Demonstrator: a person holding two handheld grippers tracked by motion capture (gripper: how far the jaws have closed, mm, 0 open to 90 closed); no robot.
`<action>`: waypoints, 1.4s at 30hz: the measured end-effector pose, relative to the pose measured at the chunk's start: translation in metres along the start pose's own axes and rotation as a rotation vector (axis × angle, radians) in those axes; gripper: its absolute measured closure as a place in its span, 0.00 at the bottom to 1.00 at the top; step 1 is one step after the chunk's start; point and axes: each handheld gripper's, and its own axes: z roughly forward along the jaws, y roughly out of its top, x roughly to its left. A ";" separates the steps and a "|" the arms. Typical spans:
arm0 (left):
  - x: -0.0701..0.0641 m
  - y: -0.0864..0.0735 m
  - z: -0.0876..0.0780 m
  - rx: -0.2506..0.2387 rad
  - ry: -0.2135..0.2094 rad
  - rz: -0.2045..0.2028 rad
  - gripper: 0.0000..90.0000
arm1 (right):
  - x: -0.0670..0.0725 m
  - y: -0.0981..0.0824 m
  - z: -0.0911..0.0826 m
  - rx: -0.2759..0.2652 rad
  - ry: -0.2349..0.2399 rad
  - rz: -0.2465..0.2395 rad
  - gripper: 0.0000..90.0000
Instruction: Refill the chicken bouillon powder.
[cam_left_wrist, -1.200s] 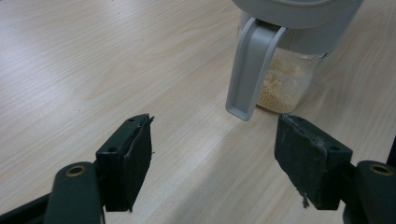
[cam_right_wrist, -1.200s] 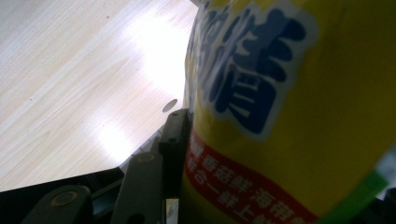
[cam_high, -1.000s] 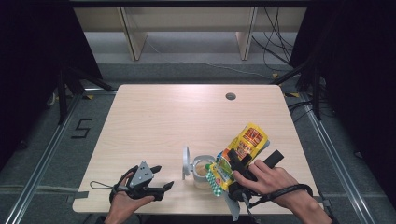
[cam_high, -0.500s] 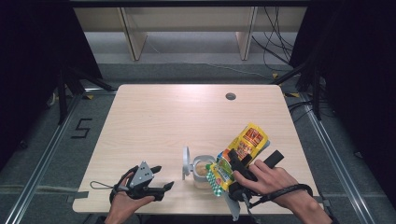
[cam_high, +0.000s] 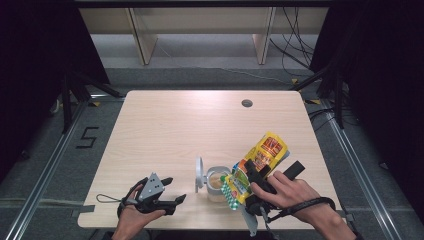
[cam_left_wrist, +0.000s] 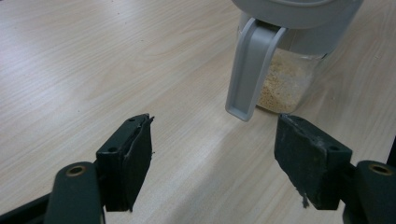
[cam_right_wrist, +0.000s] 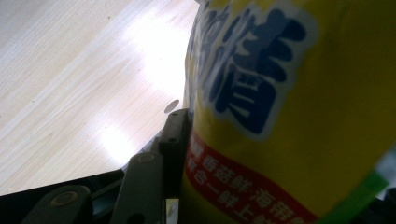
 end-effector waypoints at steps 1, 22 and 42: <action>0.000 0.000 0.000 0.000 -0.001 0.001 0.31 | 0.000 0.000 0.000 0.004 0.002 -0.001 0.69; 0.000 0.000 0.000 0.000 -0.001 0.001 0.31 | 0.000 0.000 0.000 0.004 0.009 -0.019 0.70; 0.000 0.000 0.001 -0.001 -0.003 -0.005 0.31 | 0.000 -0.002 0.001 -0.010 0.015 0.000 0.70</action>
